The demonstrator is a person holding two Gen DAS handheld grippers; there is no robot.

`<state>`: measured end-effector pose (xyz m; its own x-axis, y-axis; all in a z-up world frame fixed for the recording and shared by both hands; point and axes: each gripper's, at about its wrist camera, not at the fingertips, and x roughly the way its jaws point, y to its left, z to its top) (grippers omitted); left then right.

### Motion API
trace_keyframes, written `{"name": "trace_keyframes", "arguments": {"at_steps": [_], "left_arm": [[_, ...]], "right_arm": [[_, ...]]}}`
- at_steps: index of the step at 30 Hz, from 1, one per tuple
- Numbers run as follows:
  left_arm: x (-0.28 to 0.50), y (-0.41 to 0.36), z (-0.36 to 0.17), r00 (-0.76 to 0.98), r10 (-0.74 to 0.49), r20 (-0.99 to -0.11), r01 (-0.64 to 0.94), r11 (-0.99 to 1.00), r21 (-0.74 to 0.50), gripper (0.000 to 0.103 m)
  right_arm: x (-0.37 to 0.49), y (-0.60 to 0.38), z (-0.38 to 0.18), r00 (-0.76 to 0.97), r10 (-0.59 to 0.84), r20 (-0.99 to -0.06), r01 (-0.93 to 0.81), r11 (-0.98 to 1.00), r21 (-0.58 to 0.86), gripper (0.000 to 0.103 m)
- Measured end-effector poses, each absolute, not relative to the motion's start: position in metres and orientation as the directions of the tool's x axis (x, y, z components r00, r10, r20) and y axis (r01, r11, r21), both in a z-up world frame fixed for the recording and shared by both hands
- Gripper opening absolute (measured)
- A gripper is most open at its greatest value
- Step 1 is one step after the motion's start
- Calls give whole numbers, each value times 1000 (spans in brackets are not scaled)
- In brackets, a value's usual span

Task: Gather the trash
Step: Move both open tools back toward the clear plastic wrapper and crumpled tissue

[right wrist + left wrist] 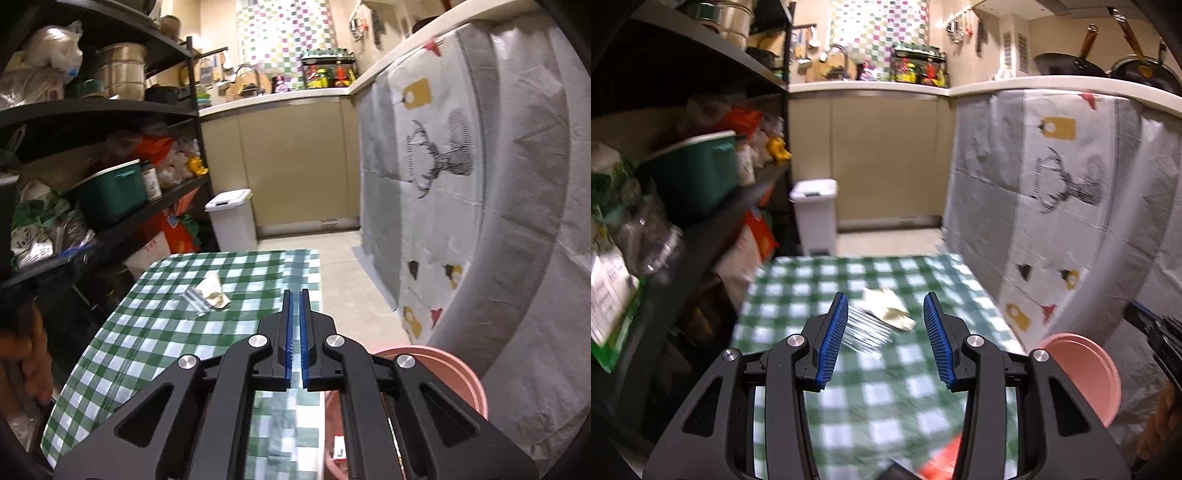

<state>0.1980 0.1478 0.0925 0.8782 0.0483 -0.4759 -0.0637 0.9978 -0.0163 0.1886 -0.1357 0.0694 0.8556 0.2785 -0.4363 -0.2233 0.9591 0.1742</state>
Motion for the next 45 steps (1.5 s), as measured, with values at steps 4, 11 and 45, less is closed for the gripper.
{"name": "trace_keyframes", "arguments": {"at_steps": [4,11,45], "left_arm": [[212,178,88,874,79,-480,-121,991,-56,40],[231,212,57,841,92,-533,-194,971,-138,36],[319,222,-41,746,47,-665,-149,984,-98,34]], "right_arm": [[192,-122,67,843,313,-438,-261,949,176,2],[210,-99,61,816,362,-450,-322,932,166,2],[405,42,-33,507,567,-649,-547,794,266,38]]}}
